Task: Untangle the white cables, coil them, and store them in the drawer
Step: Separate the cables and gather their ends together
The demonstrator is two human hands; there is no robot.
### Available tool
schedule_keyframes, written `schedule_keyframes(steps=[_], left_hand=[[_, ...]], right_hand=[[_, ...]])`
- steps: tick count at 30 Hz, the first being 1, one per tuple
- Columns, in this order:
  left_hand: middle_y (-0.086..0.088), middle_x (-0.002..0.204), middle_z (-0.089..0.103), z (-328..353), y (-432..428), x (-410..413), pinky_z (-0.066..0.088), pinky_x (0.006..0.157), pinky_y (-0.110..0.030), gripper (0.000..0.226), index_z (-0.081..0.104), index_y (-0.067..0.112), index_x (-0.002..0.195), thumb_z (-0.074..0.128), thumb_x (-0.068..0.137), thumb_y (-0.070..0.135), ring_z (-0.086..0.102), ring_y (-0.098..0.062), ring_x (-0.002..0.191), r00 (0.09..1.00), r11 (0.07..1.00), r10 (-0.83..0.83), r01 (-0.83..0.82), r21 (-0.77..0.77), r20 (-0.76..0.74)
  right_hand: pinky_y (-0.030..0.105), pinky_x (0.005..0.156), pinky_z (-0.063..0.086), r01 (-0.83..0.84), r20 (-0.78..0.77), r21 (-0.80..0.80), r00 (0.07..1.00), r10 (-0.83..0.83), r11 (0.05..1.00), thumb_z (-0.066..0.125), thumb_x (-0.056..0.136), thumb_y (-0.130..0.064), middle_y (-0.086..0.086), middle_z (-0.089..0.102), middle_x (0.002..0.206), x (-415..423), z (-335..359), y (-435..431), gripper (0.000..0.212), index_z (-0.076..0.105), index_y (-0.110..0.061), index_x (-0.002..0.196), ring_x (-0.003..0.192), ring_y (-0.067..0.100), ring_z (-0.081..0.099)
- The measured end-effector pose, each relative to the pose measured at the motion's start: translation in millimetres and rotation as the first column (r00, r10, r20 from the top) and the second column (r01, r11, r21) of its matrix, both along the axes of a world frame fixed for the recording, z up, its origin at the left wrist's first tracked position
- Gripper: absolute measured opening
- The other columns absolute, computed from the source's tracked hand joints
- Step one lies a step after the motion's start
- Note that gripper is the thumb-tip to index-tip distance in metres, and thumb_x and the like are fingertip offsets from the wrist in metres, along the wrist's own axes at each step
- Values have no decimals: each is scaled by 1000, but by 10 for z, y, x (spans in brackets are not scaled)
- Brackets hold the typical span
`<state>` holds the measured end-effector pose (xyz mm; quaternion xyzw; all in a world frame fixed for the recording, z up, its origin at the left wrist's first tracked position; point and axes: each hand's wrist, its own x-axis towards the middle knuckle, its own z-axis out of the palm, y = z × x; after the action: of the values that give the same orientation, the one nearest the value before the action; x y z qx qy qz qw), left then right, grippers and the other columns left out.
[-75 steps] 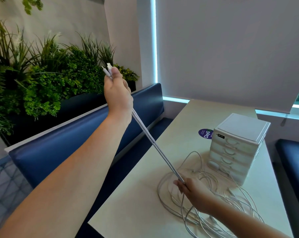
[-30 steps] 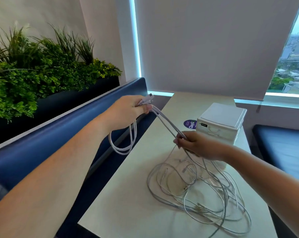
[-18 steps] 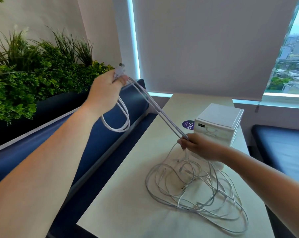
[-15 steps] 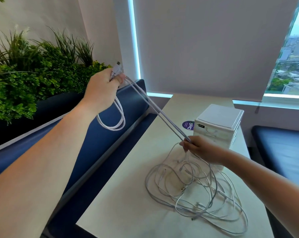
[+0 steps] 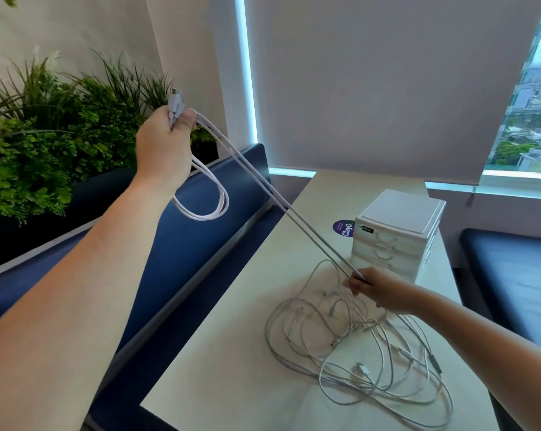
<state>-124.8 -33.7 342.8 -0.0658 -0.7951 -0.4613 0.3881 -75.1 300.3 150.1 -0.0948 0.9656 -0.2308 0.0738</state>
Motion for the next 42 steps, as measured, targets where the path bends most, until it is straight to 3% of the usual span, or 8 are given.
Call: schedule_keyframes(steps=[5,13,16,19,24,29,33,42], left_hand=[[12,74,45,-56,-91,-22,33,69,-27,25,57,17,89,46,102,36,43,-14,78,999,998,50,-50,27,13],[14,77,45,-73,-169,-40,35,69,-25,24,57,17,90,46,102,36,43,-10,76,998,993,69,-68,94,-8],[14,75,44,-25,-178,-11,34,63,-11,24,57,16,93,45,102,35,42,-2,68,997,993,79,-77,94,-26],[13,74,43,-9,-191,10,33,58,-4,25,55,16,88,45,103,33,40,0,64,996,993,91,-89,84,-19],[12,75,43,-55,-207,23,33,59,-4,29,50,28,75,45,103,33,39,1,65,999,993,49,-48,108,-14],[11,74,43,-82,-283,-14,34,64,-14,29,50,30,74,45,102,37,39,-2,65,999,981,35,-33,190,-7],[9,72,42,-83,-321,-19,33,63,-17,30,49,31,73,45,102,38,38,-3,65,999,980,38,-37,197,-2],[12,75,46,-86,-279,-11,35,63,-13,30,50,32,74,44,102,37,42,-2,67,997,982,72,-73,177,15]], right_hand=[[31,72,45,34,46,122,998,-40,992,47,98,-33,-1,56,75,-42,-174,166,30,52,-25,70,70,15,52],[20,58,38,140,-36,41,990,-139,989,42,100,-25,-7,55,67,-54,-178,232,24,58,-23,81,59,8,49],[17,53,34,187,-95,-11,978,-187,982,47,98,-24,-9,53,65,-79,-170,253,26,56,-28,75,56,4,46],[19,47,38,233,5,-121,972,-234,965,50,97,-25,-2,53,59,-97,-198,269,26,59,-22,74,49,12,47],[16,51,44,218,95,-37,972,-214,975,51,97,-24,-2,63,76,-125,-248,267,21,61,-20,79,52,7,57],[21,42,33,336,134,-326,942,-308,884,48,97,-13,0,45,52,-129,-186,249,23,63,-9,80,43,12,41],[21,51,31,305,116,-474,952,-285,826,52,97,-16,-2,49,63,-126,-111,272,20,69,-7,90,55,10,38],[26,68,38,206,-41,-226,975,-220,952,64,89,-23,2,56,89,-203,-170,336,9,71,-20,85,74,11,50]])
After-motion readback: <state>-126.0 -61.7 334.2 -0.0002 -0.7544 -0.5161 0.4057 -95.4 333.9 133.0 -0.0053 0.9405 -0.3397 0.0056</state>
